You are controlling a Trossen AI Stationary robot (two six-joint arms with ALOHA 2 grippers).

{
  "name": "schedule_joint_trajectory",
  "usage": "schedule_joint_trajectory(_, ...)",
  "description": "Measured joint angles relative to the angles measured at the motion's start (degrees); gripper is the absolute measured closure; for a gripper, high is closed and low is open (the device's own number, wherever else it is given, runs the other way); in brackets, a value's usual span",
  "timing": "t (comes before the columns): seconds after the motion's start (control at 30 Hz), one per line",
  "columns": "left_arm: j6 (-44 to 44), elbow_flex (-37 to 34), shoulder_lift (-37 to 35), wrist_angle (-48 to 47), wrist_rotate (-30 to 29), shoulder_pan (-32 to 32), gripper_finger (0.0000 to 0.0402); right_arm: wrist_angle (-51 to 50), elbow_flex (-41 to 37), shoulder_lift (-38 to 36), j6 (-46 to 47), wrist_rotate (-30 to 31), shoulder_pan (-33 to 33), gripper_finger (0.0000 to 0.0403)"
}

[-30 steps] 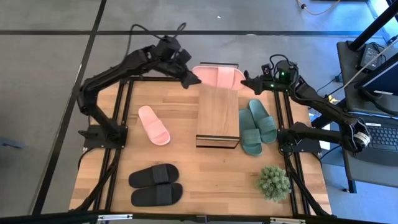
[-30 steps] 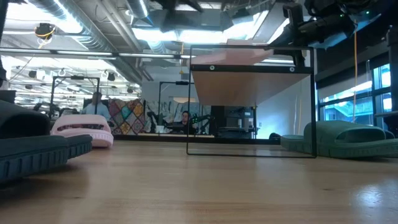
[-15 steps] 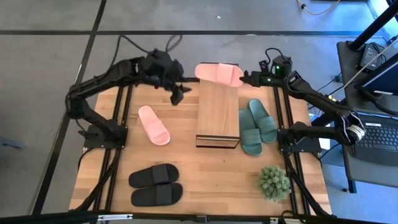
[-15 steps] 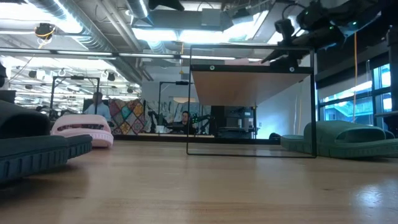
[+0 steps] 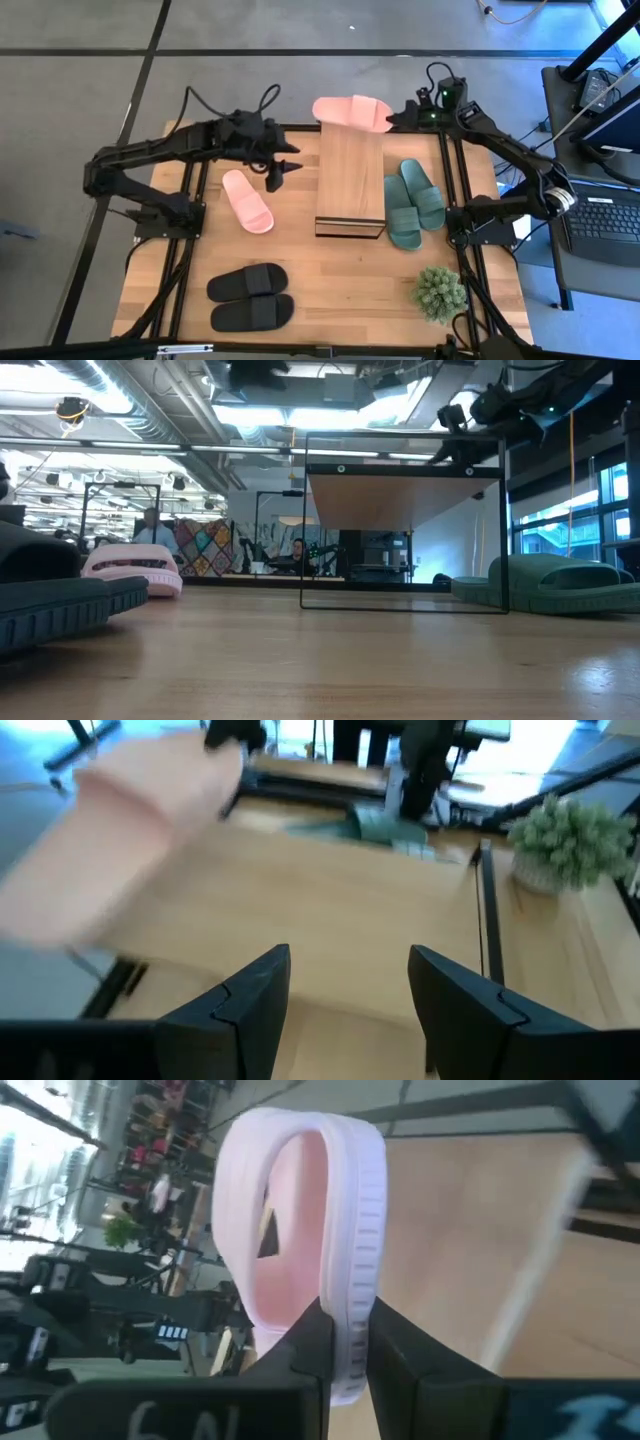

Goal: Pick and place slides into the shelf
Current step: Put the right pink slide on the shelf

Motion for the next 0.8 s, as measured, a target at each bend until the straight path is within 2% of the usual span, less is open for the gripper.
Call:
schedule_joint_trajectory(0.13,-1.1,-8.4,-5.0,6.2,1.1,0.0,0.0205,-3.3,0.0,1.3,-2.5,-0.8,-1.0,0.0356)
schedule_joint_trajectory(0.37,-1.7,-19.3,-11.1,17.2,4.0,0.0,0.0205,-2.5,0.0,3.0,-2.6,-1.1,-1.5,0.0356)
schedule_joint_trajectory(0.57,-3.2,-23.4,-12.6,18.9,4.2,0.0,0.0205,-3.0,0.0,5.9,-3.9,3.2,-2.4,0.0356)
schedule_joint_trajectory(0.8,-4.6,-24.7,-12.5,18.7,4.2,0.0,0.0205,-1.4,0.0,9.9,-5.7,3.6,-2.5,0.0356)
